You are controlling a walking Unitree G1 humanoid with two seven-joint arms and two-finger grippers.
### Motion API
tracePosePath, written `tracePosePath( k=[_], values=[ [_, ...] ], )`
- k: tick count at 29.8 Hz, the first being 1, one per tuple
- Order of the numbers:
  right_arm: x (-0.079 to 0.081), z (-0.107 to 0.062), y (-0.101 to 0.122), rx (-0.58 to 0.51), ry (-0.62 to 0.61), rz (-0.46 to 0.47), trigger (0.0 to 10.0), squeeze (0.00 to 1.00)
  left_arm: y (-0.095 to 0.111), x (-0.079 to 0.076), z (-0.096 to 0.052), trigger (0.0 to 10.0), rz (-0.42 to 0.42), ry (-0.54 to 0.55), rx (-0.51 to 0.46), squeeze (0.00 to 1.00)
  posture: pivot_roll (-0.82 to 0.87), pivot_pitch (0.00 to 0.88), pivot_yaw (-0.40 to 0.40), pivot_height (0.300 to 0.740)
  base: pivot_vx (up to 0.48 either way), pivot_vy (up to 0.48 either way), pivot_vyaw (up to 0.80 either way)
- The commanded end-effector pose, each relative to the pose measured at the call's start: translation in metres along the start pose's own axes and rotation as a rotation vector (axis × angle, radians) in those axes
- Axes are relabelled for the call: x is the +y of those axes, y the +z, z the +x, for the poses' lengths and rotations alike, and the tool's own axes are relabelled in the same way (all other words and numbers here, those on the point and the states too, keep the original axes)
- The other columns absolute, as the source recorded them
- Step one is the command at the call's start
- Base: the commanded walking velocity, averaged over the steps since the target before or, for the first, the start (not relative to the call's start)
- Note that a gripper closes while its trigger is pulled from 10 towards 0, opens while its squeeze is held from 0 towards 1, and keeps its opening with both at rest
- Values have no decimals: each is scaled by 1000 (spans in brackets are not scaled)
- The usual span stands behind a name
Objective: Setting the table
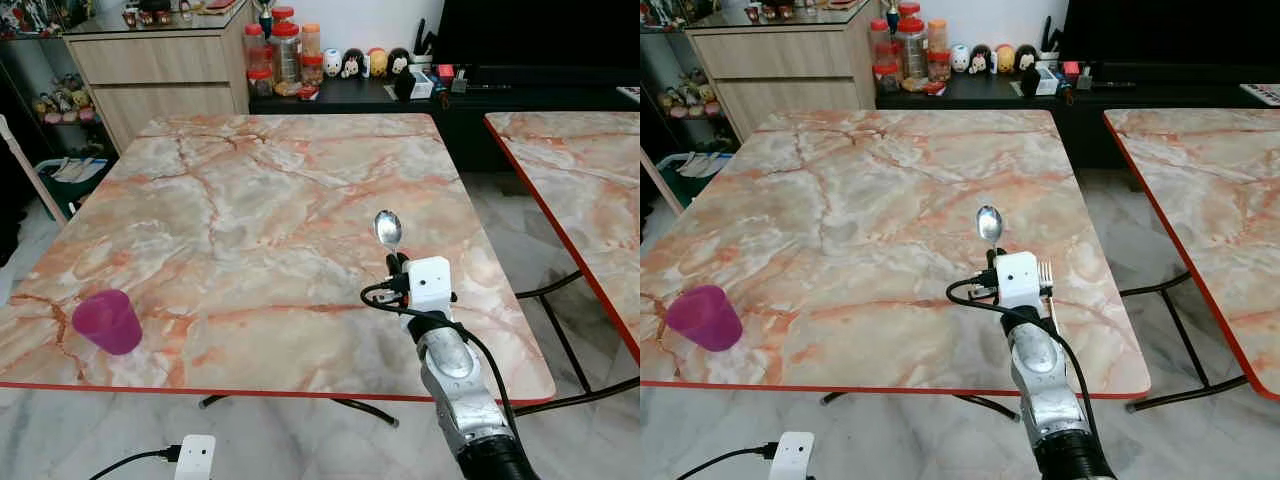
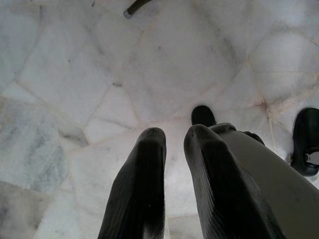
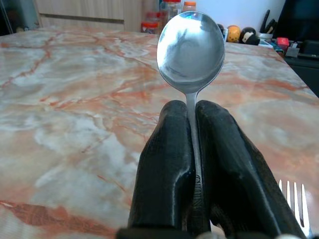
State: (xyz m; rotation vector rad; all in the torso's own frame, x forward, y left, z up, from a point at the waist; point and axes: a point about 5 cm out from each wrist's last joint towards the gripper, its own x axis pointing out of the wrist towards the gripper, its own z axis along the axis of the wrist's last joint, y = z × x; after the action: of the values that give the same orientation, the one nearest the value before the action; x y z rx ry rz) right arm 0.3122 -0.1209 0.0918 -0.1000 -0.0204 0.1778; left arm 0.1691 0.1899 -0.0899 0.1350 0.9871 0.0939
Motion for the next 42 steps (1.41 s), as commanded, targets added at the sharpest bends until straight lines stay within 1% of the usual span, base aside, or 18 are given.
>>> tracePosePath(
  k=[1,7,9,16,26,42],
  values=[
    [0,1,7,-43,6,8,10000,0,1,2,0,10000,17,13,-7,0,-77,0,12,740,0,-480,0],
    [-2,1,7,-50,-8,-3,10000,0,2,2,0,10000,15,16,-6,0,-80,0,11,740,0,-480,0],
    [-3,0,7,-61,-8,-27,10000,0,2,2,0,10000,15,15,-6,0,-82,0,12,740,0,-480,0],
    [-2,-2,9,-83,-2,-36,10000,0,0,1,0,10000,12,15,-4,0,-85,0,10,740,0,-480,0],
    [-2,-4,11,-106,2,-40,10000,0,0,2,0,10000,10,17,-5,0,-86,0,11,740,0,-480,0],
    [-1,-5,9,-109,3,-40,10000,0,0,1,0,10000,13,14,-6,0,-91,0,16,740,0,-480,0]
  ],
)
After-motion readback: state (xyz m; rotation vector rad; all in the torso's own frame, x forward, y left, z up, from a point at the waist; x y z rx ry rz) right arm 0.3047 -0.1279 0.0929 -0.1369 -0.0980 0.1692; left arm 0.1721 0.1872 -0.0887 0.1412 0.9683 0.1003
